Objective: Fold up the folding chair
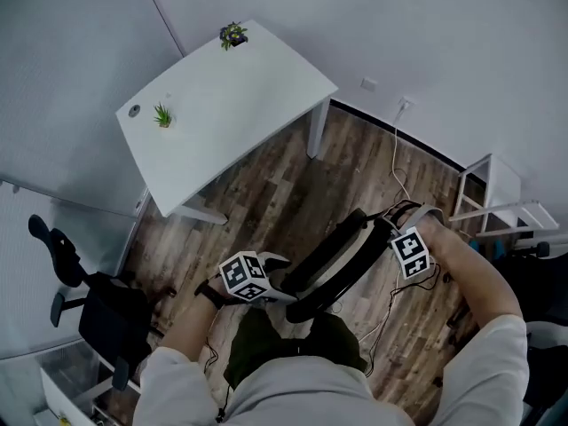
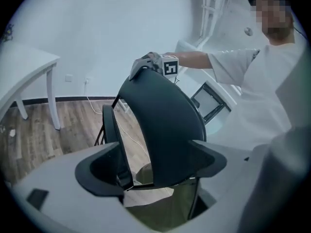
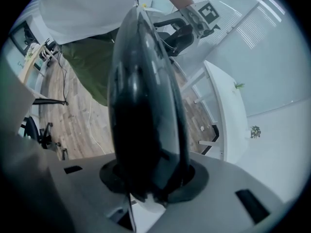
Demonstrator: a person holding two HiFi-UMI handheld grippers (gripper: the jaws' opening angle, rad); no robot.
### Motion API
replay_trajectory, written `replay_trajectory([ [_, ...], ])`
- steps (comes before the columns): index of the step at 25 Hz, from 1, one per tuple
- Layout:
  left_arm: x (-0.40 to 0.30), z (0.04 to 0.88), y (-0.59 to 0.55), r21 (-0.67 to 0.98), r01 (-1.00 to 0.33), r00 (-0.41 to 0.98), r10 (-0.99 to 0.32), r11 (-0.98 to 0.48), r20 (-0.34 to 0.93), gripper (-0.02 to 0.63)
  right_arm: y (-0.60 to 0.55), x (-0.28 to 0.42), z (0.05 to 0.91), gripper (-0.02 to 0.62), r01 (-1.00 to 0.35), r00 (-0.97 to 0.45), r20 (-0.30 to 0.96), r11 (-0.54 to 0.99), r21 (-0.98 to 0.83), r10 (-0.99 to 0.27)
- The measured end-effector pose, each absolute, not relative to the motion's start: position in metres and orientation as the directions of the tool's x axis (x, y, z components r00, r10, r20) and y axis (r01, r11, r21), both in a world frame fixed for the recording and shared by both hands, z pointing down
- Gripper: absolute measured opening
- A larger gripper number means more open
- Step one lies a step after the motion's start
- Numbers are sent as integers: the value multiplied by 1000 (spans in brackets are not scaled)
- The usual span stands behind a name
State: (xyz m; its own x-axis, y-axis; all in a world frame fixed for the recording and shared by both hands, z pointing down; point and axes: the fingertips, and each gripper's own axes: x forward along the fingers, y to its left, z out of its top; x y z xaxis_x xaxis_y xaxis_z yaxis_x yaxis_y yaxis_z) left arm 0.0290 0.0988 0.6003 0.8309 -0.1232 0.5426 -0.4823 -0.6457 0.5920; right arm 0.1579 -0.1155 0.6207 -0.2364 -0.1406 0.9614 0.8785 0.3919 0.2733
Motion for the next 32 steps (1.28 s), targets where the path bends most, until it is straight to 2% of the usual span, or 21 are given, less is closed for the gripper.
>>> replay_trajectory([
  [6,54,577,102,512,-592,753,-201,-622,627,440,-107,174,636,122,915,-255,961,294,276,-110],
  [11,80,603,120,483,-649,675,-153,-588,721,441,-84,222,721,152,931,-123,991,338,136,-60],
  [15,77,642,136,463,-704,616,-139,-539,775,440,-82,192,740,128,892,-188,981,413,186,-36],
  [18,69,672,130,355,-766,505,-159,-535,849,442,-103,163,724,121,897,-183,983,404,180,-30],
  [21,74,660,116,359,-779,530,-234,-515,815,442,-109,157,718,123,893,-174,985,419,165,-17],
  [23,62,651,111,420,-776,580,-273,-470,767,442,-111,153,716,123,883,-189,982,435,177,-17],
  [27,12,678,115,566,-754,652,-268,-333,710,441,-105,165,717,123,867,-217,976,453,207,-31],
  [32,-79,776,94,585,-790,613,-223,-184,758,440,-96,176,718,132,865,-222,974,450,221,-50],
])
